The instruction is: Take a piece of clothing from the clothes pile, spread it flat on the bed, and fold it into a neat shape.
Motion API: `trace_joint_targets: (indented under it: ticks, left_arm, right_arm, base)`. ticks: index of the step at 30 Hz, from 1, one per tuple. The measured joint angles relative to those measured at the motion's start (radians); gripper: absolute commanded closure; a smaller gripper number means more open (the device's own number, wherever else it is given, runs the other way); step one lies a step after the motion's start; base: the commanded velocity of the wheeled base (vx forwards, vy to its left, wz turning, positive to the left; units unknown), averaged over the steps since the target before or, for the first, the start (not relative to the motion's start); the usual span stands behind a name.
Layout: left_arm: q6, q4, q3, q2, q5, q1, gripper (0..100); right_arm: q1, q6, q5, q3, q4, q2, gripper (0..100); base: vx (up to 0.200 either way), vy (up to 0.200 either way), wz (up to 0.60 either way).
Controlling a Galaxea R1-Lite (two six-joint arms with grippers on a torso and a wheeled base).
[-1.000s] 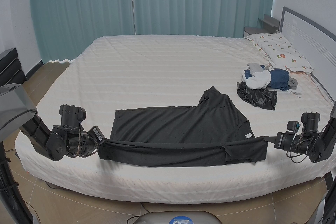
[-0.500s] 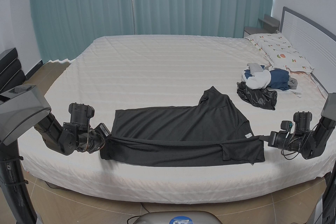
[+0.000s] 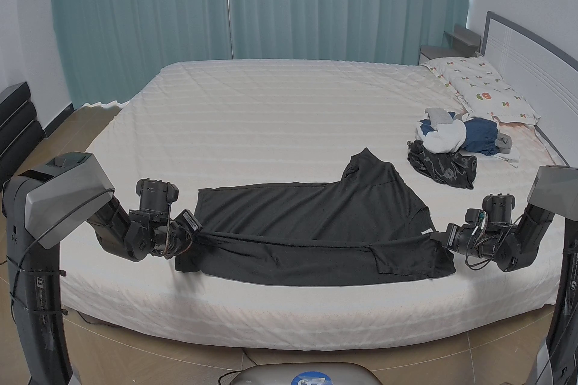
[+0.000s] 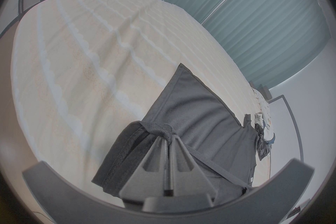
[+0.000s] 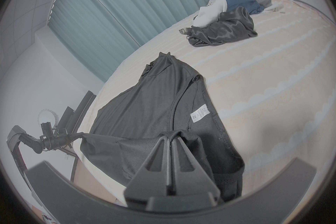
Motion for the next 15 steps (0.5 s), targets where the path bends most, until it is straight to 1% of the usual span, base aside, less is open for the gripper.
trace_joint_targets:
  ticks: [1, 2, 5, 11, 13, 15]
  left_arm:
    - [0.0, 0.0, -0.006, 0.006, 0.003, 0.0, 100]
    - [0.0, 0.001, -0.011, 0.012, 0.004, 0.0, 0]
    - [-0.001, 0.002, -0.02, 0.023, 0.006, 0.0, 0]
    - [-0.031, -0.004, -0.026, 0.029, 0.007, 0.003, 0]
    - [-0.051, -0.004, -0.027, 0.029, 0.007, 0.008, 0]
    - [-0.077, -0.004, -0.027, 0.025, 0.006, 0.015, 0]
  right_arm:
    - [0.001, 0.0, 0.0, -0.004, 0.0, 0.006, 0]
    - [0.001, 0.001, 0.0, -0.009, 0.0, 0.013, 0]
    - [0.003, 0.009, 0.0, -0.02, -0.001, 0.029, 0]
    - [0.002, 0.06, 0.0, -0.03, -0.016, 0.038, 0]
    - [0.002, 0.113, 0.0, -0.029, -0.035, 0.036, 0]
    - [0.002, 0.191, 0.0, -0.025, -0.054, 0.03, 0]
  base:
    - [0.0, 0.0, 0.0]
    - [0.0, 0.0, 0.0]
    - [0.0, 0.0, 0.0]
    - [0.0, 0.0, 0.0]
    - [0.0, 0.0, 0.0]
    - [0.0, 0.0, 0.0]
